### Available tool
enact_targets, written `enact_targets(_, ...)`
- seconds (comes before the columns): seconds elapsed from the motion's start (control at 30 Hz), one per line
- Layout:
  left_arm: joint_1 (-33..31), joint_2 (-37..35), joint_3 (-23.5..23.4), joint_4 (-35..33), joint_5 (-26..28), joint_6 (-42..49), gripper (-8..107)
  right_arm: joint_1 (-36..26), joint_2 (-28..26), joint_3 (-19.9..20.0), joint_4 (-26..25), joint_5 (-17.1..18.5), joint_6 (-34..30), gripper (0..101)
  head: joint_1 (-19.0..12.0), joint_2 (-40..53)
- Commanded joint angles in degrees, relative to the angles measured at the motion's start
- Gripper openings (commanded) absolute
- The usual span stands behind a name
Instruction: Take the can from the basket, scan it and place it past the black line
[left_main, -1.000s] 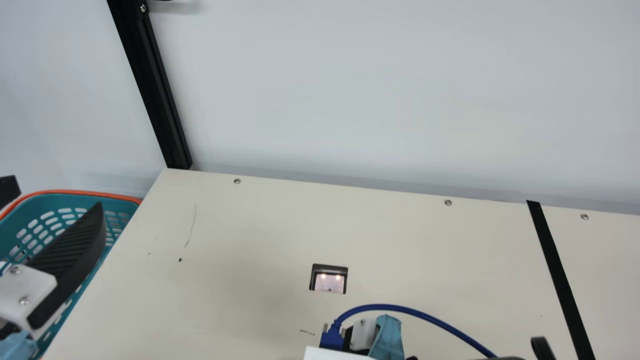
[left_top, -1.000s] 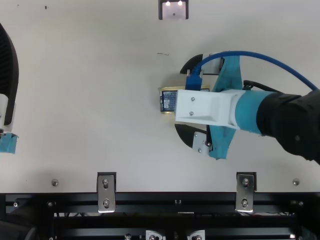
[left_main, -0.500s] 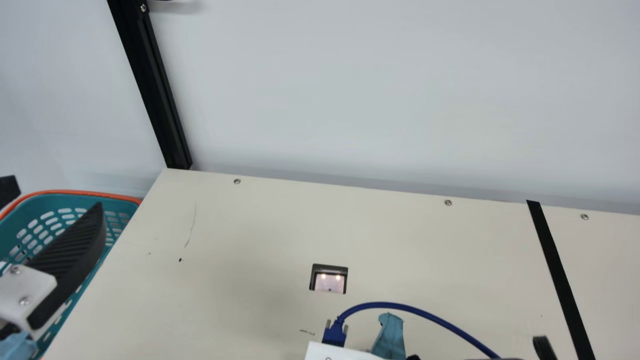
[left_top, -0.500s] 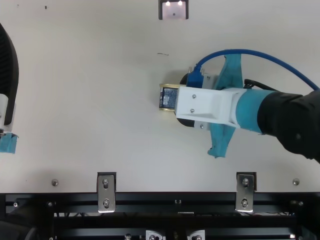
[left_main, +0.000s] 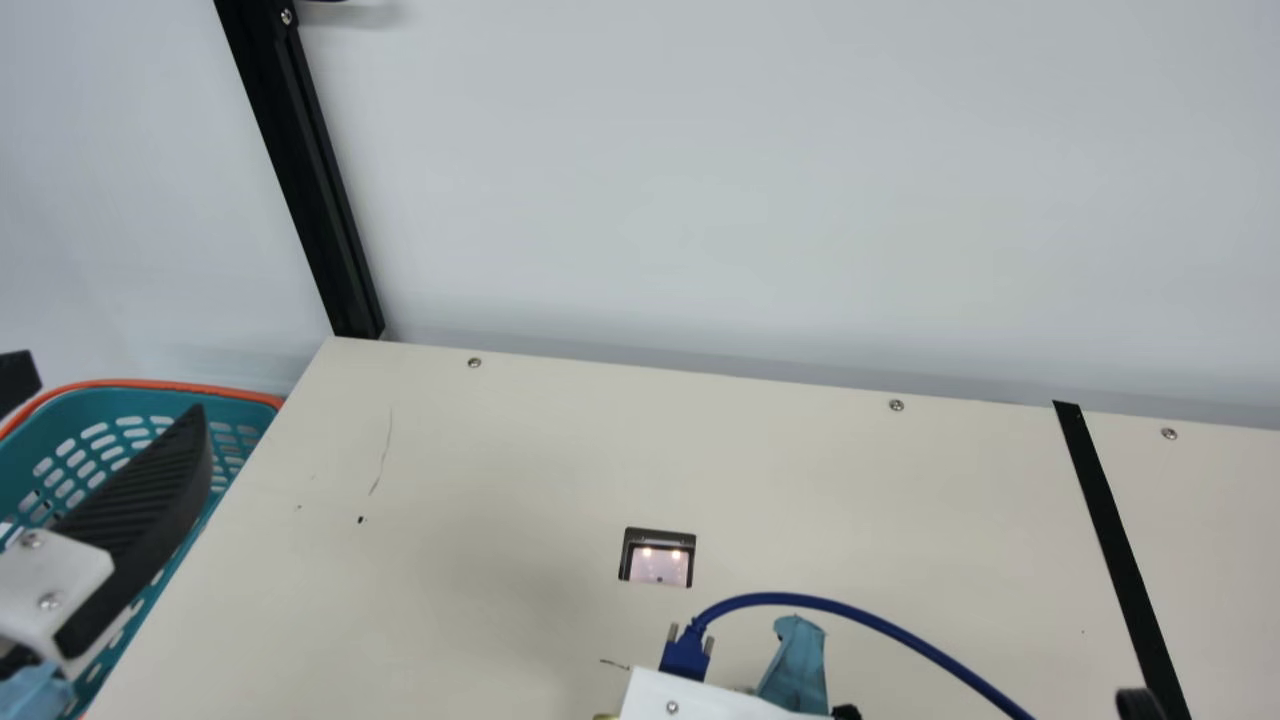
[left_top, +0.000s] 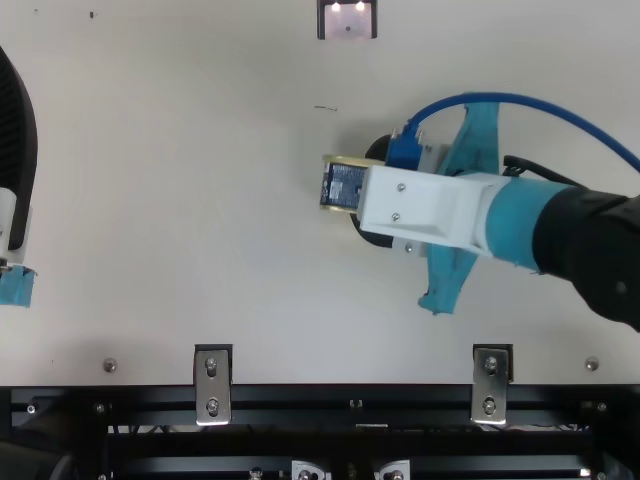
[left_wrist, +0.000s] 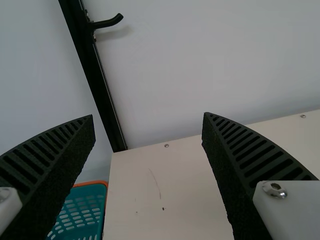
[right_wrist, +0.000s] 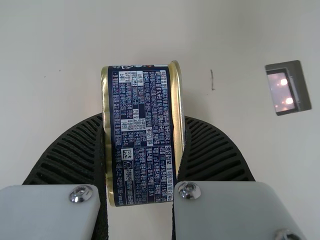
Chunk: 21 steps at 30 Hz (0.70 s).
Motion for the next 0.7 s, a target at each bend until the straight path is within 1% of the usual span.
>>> enact_targets(0.0,0.0,0.0,0.0,0.0,0.0,0.0,90,-0.1,-0.4,-0.2,-0.8,-0.2,1.1,0,-2.1,-0.1)
enact_targets(0.2,0.0,0.0,0.0,0.0,0.0,0.0,90,-0.7,-2.0,-0.6,-2.0,-0.7,4.1,0,-2.1,-0.1)
enact_targets(0.53,0.0,0.0,0.0,0.0,0.0,0.0,90,-2.0,-5.0,-0.6,-2.6,-1.6,7.9,0,-2.1,-0.1)
enact_targets(0.67,0.0,0.0,0.0,0.0,0.0,0.0,90,-2.7,-6.2,-0.6,-3.8,-1.8,10.1,0,-2.1,-0.1)
